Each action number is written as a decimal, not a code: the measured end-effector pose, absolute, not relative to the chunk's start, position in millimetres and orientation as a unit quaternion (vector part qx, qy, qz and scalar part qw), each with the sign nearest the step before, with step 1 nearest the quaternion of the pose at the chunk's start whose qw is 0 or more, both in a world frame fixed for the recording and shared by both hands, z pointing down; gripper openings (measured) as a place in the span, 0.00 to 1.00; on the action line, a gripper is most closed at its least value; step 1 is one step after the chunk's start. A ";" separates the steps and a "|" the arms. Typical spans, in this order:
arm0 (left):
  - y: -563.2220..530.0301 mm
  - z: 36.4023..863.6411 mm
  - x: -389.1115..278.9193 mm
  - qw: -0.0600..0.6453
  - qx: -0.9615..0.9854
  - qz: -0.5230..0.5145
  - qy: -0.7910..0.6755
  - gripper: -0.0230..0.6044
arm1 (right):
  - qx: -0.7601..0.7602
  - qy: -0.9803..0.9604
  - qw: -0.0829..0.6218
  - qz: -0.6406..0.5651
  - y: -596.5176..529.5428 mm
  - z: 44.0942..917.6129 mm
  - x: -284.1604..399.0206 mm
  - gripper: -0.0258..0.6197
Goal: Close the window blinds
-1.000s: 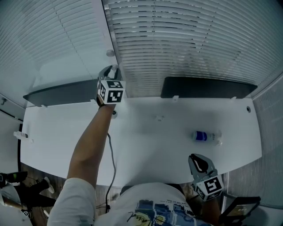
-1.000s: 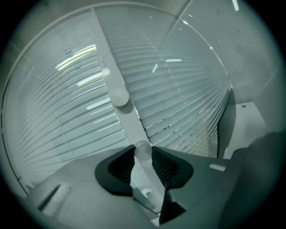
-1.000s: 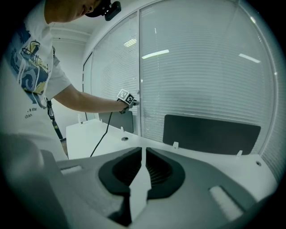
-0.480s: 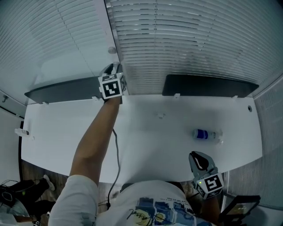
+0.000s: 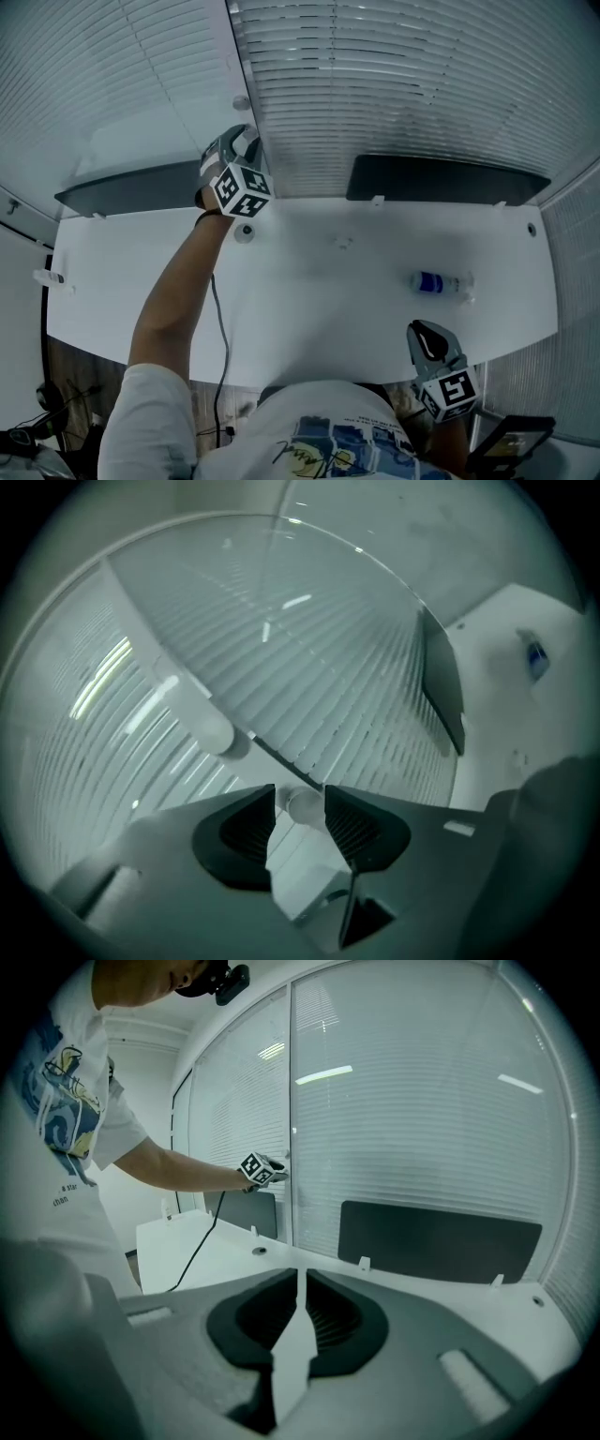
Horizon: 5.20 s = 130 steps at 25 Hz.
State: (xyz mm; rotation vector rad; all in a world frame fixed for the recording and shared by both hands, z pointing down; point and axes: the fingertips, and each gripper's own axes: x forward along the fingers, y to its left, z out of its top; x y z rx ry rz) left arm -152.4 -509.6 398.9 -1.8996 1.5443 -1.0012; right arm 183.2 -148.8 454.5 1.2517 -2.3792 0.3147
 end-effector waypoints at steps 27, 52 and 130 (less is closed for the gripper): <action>-520.7 415.7 -150.8 0.340 -0.643 -0.461 0.508 0.24 | 0.447 -0.860 0.220 0.111 -154.2 454.8 180.0 0.07; -519.8 404.9 -170.2 -0.144 -0.746 -0.044 0.648 0.24 | 0.442 -0.863 0.220 0.107 -154.4 455.3 176.6 0.07; -502.4 397.6 -167.2 -0.094 -0.759 -0.083 0.639 0.25 | 0.432 -0.872 0.209 0.092 -156.9 452.6 166.0 0.07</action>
